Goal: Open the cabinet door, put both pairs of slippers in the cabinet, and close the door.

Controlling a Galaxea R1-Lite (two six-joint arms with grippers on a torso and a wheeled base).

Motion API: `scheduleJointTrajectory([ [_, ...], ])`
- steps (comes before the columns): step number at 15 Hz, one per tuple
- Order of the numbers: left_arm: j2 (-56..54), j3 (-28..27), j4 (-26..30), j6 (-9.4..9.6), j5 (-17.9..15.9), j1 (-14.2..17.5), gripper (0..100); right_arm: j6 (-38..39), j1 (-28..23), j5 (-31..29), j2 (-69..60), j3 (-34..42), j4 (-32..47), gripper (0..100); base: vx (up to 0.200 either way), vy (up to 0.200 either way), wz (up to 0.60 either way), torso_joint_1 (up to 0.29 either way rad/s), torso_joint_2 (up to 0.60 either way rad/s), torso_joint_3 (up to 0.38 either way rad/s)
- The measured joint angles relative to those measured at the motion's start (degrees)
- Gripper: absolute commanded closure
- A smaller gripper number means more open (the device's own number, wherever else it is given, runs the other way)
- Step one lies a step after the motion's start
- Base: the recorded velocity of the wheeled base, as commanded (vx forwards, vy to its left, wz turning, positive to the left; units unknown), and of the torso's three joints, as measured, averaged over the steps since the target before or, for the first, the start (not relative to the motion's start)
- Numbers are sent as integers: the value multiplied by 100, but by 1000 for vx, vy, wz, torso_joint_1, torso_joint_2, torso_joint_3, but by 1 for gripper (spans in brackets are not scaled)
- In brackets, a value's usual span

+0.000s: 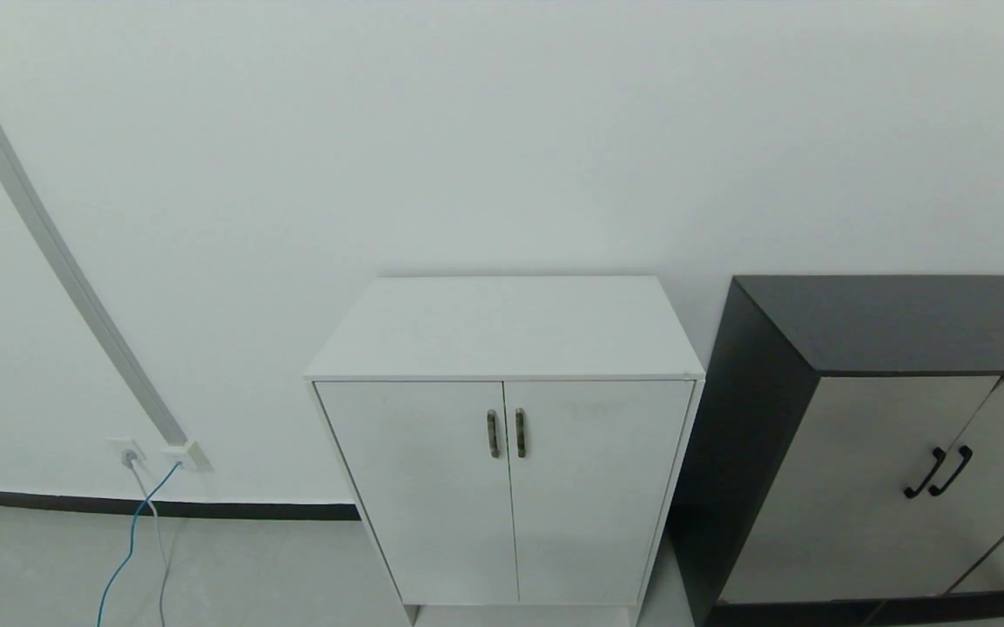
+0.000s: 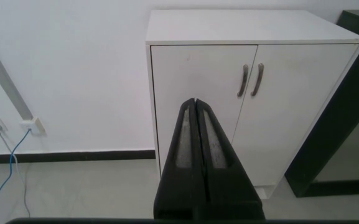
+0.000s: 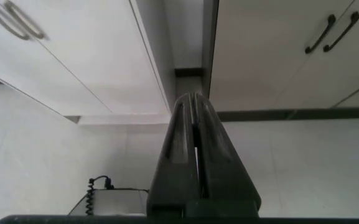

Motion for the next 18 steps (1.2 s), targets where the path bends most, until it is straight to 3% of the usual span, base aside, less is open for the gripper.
scheduleJointTrajectory([
  [9, 0, -1, 0, 0, 0, 0, 100, -4, 107, 551, -1902, 180, 1250, 100, 0, 0, 0, 0, 0, 0],
  [18, 0, 0, 0, 0, 2, -2, 100, -542, 297, 567, -2498, 651, 1271, 100, 0, 0, 0, 0, 0, 0],
])
